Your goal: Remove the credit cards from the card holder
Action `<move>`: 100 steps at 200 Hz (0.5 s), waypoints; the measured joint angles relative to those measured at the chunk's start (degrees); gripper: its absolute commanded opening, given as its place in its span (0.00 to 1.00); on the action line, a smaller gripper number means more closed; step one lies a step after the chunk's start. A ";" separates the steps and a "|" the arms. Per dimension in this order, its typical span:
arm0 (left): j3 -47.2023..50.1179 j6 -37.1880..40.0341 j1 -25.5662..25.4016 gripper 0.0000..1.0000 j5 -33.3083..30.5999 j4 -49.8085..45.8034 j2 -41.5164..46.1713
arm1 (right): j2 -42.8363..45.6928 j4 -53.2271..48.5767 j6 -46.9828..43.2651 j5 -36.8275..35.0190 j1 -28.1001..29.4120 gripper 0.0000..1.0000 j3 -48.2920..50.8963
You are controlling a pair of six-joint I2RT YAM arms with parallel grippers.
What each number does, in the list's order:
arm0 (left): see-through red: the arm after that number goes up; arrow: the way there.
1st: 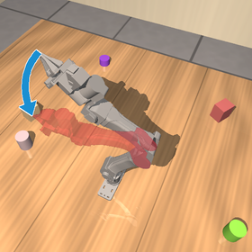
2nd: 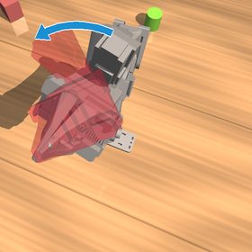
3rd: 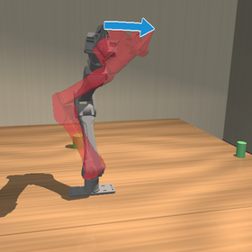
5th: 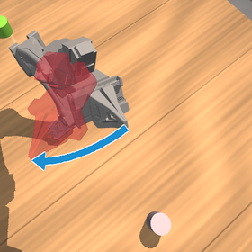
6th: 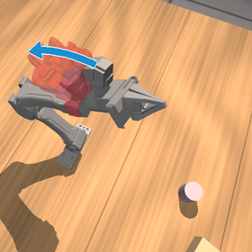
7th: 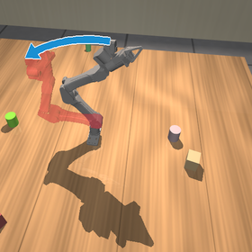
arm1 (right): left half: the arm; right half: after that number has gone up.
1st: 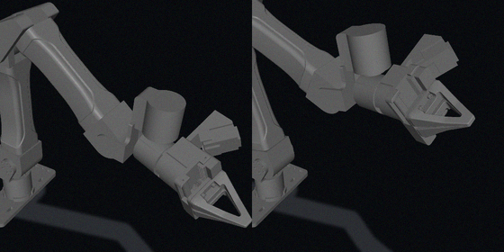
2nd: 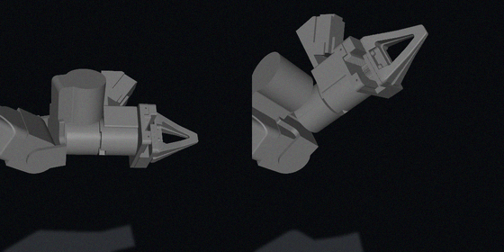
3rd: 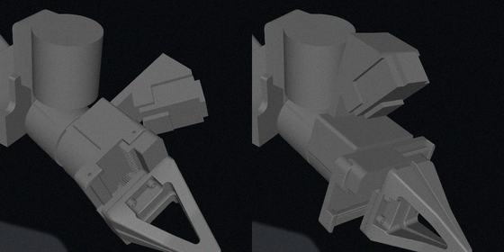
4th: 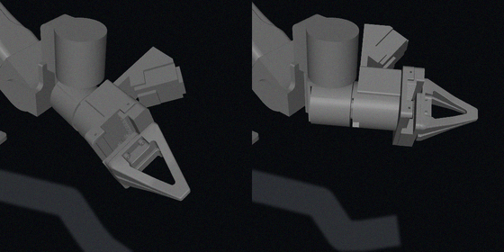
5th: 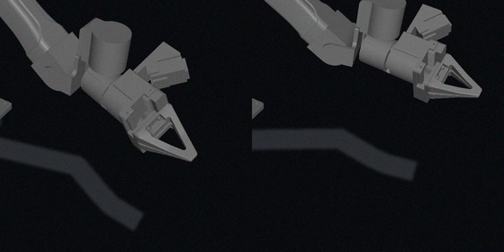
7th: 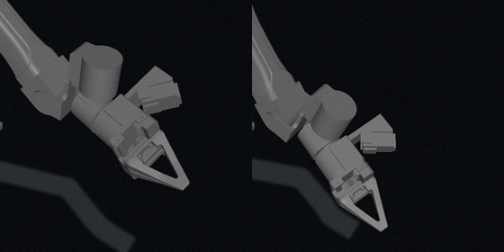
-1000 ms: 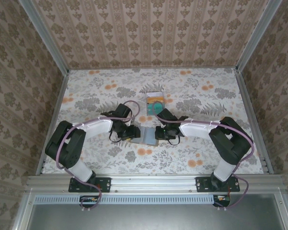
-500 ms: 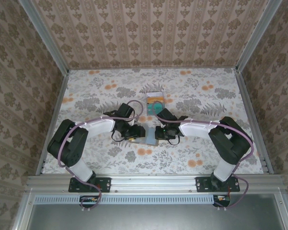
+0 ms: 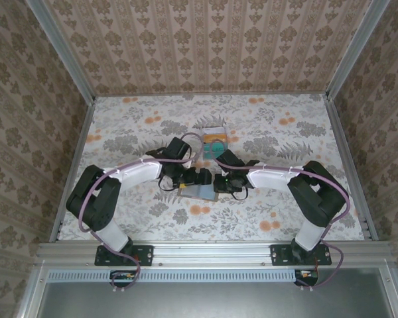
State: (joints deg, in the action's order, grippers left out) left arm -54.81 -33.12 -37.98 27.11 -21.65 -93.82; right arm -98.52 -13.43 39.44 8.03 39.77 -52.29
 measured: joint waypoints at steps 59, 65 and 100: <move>-0.94 -0.04 -1.22 0.79 4.31 0.92 0.44 | 0.44 0.04 0.00 -0.07 -0.31 0.19 0.20; -1.18 -0.02 -1.49 0.77 4.83 1.20 0.33 | 0.74 0.00 0.02 -0.09 -0.39 0.19 0.46; -2.29 0.02 -2.84 0.74 7.10 2.05 -0.96 | 3.91 -0.04 0.02 -0.63 -1.55 0.19 2.69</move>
State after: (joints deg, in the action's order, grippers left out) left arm -57.10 -33.10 -40.82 34.22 -19.59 -94.78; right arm -94.61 -13.47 39.46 7.40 38.22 -49.60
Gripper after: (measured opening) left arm 0.749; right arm 0.193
